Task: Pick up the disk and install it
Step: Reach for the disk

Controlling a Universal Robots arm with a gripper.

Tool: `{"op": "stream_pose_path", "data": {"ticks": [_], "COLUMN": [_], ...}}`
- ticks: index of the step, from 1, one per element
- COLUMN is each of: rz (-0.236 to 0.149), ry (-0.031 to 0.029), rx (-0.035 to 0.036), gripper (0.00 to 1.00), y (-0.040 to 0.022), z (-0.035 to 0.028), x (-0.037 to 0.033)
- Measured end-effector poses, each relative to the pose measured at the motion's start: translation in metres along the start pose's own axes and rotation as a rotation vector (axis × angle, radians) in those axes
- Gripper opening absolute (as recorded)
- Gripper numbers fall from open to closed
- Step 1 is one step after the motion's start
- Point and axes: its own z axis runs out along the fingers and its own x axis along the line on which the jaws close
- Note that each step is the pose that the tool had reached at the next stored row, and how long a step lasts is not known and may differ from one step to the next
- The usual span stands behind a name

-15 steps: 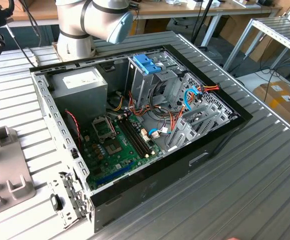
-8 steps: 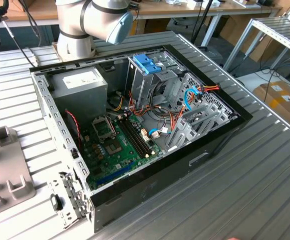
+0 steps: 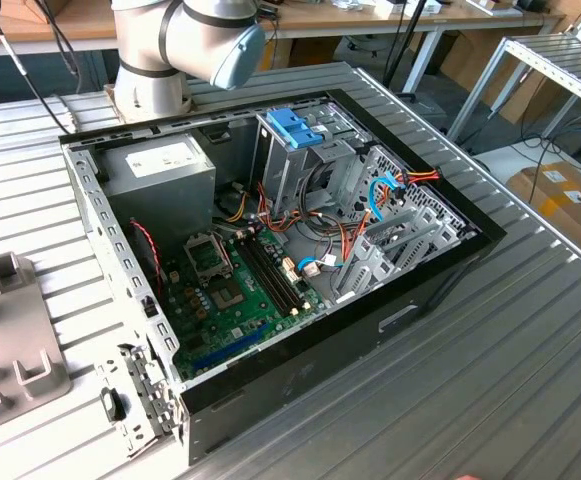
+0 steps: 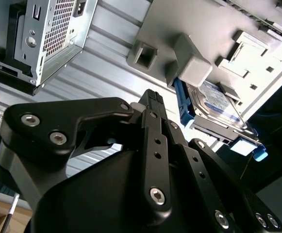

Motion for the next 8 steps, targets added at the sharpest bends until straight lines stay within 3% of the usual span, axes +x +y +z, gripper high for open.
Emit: {"op": "stream_pose_path", "data": {"ticks": [4, 8], "rz": [0.000, 0.000], "ry": [-0.0001, -0.0003], "rx": [0.0007, 0.0016], "gripper": [0.11, 0.11], "y": [0.0054, 0.0152], "z": [0.0009, 0.0026], "x": [0.0044, 0.0119]}}
